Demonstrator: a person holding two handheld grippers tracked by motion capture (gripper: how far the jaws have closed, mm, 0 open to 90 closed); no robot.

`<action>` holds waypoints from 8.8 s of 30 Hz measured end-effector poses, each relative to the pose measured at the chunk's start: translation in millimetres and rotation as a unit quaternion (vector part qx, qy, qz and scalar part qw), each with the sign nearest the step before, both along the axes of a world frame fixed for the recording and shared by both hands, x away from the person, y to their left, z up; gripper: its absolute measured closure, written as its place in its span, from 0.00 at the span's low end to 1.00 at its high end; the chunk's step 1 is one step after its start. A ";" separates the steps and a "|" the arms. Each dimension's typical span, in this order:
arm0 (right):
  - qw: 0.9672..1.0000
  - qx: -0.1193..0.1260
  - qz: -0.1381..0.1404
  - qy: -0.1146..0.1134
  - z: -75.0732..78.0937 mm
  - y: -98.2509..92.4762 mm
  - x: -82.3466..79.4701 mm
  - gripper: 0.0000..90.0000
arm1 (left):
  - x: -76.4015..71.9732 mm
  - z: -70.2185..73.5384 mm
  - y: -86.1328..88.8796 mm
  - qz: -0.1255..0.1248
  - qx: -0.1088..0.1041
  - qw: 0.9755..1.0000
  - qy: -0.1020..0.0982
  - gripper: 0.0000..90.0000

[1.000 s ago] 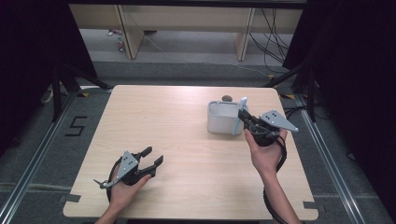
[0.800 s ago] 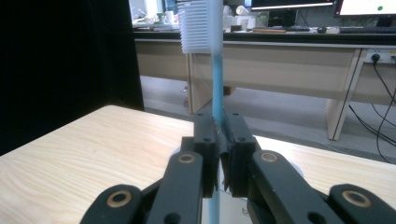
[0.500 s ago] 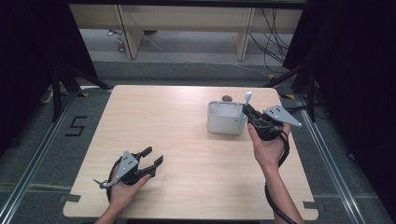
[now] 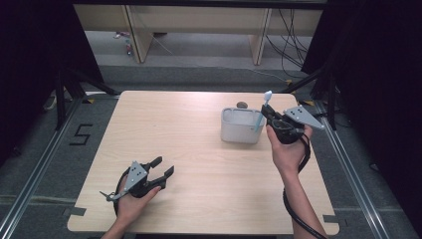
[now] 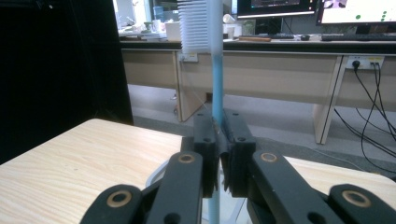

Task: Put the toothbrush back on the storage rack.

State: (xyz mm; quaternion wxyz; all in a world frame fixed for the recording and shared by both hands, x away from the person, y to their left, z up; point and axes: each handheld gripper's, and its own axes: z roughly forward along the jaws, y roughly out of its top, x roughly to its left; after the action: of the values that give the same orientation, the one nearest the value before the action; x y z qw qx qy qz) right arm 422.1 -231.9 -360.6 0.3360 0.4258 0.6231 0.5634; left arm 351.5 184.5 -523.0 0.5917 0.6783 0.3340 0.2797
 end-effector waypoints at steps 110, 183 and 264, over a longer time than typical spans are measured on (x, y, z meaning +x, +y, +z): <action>0.998 -0.005 -0.058 0.013 -21.2 -4.8 46.2 0.95 | 0.2 0.1 0.7 -0.001 -0.002 1.000 0.001 0.44; 0.994 0.000 -0.071 0.084 -79.7 -2.4 52.0 0.95 | 0.3 0.0 1.2 -0.001 -0.005 1.000 0.002 0.43; 0.985 -0.079 -0.020 0.150 -94.4 -26.2 -29.3 0.57 | 0.9 0.1 1.0 0.001 -0.005 1.000 0.004 0.43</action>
State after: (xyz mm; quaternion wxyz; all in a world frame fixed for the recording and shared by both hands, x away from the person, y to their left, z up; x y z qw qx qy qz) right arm 392.9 -258.1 -455.0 0.2830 0.4901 0.7004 0.4350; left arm 352.4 185.5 -523.0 0.5938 0.6760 0.3381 0.2759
